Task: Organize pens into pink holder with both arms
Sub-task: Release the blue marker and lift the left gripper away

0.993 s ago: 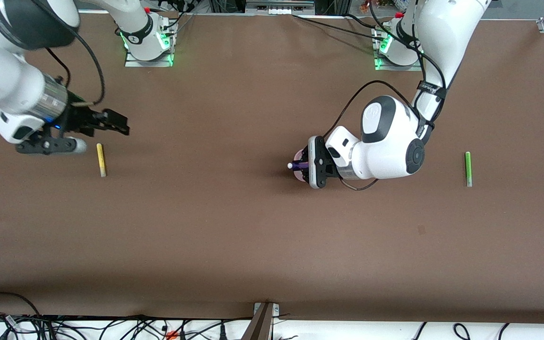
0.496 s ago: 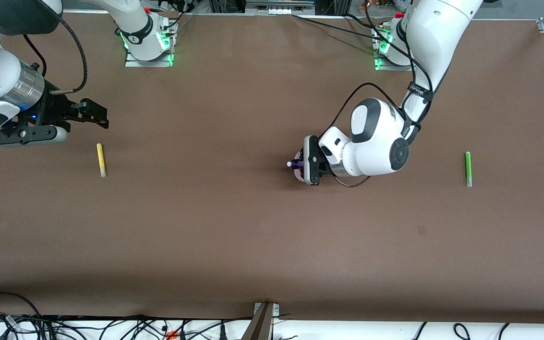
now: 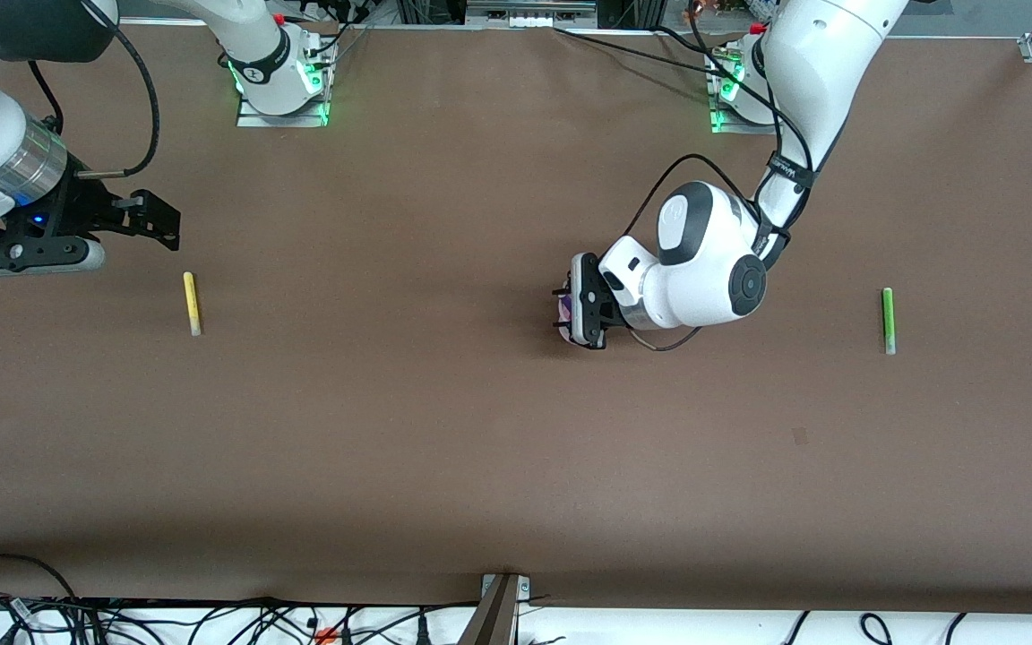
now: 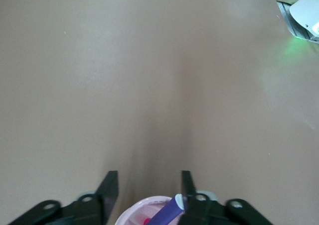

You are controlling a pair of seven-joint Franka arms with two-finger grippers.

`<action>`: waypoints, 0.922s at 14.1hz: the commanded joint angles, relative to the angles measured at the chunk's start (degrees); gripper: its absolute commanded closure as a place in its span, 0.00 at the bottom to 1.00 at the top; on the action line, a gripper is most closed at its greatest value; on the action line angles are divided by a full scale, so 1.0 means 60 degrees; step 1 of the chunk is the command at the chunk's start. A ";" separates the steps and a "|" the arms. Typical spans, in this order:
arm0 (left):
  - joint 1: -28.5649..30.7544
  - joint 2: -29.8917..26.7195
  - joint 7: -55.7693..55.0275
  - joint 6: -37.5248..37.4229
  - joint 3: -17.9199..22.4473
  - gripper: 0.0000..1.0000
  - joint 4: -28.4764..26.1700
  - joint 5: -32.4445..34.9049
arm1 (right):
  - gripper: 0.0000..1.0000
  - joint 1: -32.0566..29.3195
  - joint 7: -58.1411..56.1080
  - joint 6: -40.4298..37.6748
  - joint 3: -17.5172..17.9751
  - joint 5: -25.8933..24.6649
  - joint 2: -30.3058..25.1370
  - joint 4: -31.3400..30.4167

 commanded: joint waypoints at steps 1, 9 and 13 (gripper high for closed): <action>0.0060 -0.0803 -0.0809 -0.0927 0.0071 0.00 -0.0124 0.0110 | 0.00 -0.0007 -0.0011 -0.0029 -0.0036 -0.0064 0.0077 0.0217; 0.1071 -0.2428 -0.6837 -0.4708 0.0218 0.00 0.0008 0.2976 | 0.00 0.0052 0.0543 0.0015 -0.0035 0.0215 0.0120 0.0464; 0.1057 -0.3075 -1.1073 -0.6466 0.0174 0.00 0.0578 0.4941 | 0.00 0.0096 0.0428 0.0000 -0.0021 0.0229 0.0135 0.0466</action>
